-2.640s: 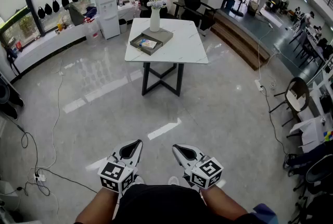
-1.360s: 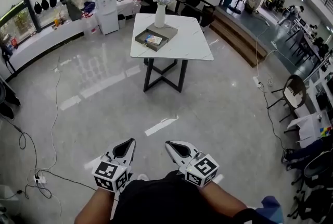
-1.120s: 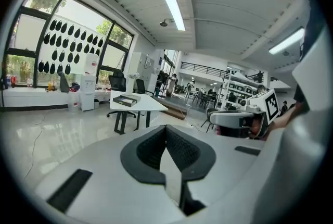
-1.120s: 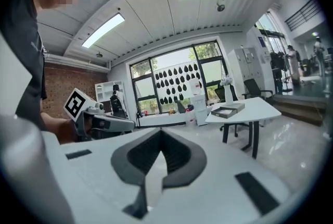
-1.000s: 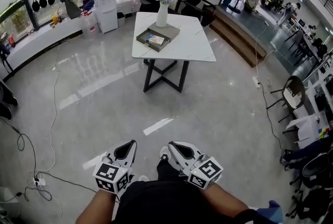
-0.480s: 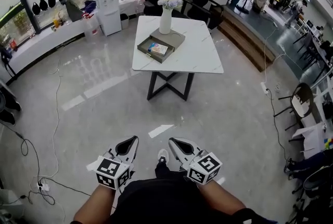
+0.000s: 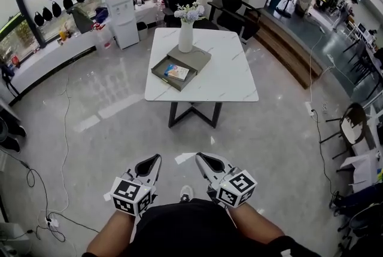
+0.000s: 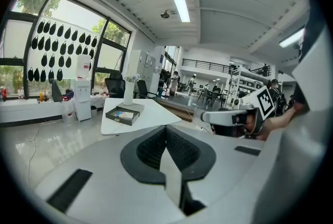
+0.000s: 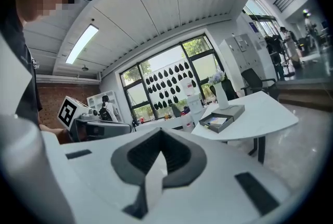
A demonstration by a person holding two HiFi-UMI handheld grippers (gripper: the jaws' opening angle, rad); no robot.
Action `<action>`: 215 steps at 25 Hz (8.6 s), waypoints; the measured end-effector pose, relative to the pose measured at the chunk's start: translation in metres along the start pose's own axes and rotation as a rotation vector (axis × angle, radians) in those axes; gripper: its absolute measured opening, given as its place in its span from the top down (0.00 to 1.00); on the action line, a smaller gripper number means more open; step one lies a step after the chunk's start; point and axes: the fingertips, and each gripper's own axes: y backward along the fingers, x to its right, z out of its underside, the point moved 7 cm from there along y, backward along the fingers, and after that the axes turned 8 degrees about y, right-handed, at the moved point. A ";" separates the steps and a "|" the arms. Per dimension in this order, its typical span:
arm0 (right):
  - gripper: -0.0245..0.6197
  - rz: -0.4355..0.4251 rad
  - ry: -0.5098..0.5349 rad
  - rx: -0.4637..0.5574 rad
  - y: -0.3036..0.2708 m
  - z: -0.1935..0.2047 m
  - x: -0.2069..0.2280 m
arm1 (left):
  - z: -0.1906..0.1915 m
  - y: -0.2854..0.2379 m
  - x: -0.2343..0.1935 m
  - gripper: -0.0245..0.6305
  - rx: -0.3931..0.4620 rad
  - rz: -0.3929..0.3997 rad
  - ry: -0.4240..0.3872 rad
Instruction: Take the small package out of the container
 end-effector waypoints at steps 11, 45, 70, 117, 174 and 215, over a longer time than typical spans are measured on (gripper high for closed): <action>0.96 -0.072 -0.011 0.001 -0.015 -0.006 0.061 | -0.023 -0.069 0.004 0.96 -0.029 -0.037 -0.029; 0.96 0.015 -0.009 -0.098 -0.173 -0.042 0.188 | -0.124 -0.232 -0.134 0.96 -0.061 0.077 -0.054; 0.96 0.275 -0.046 -0.056 -0.314 -0.090 0.275 | -0.207 -0.366 -0.266 0.96 -0.149 0.322 -0.137; 0.96 0.095 -0.064 -0.065 -0.321 -0.102 0.365 | -0.228 -0.421 -0.241 0.76 -0.094 0.143 -0.318; 0.96 0.209 -0.154 -0.119 -0.281 -0.077 0.409 | -0.053 -0.602 -0.303 0.34 -1.117 0.482 -1.198; 0.96 0.059 -0.039 -0.098 -0.327 -0.098 0.354 | -0.182 -0.493 -0.279 0.35 -0.560 0.278 -0.907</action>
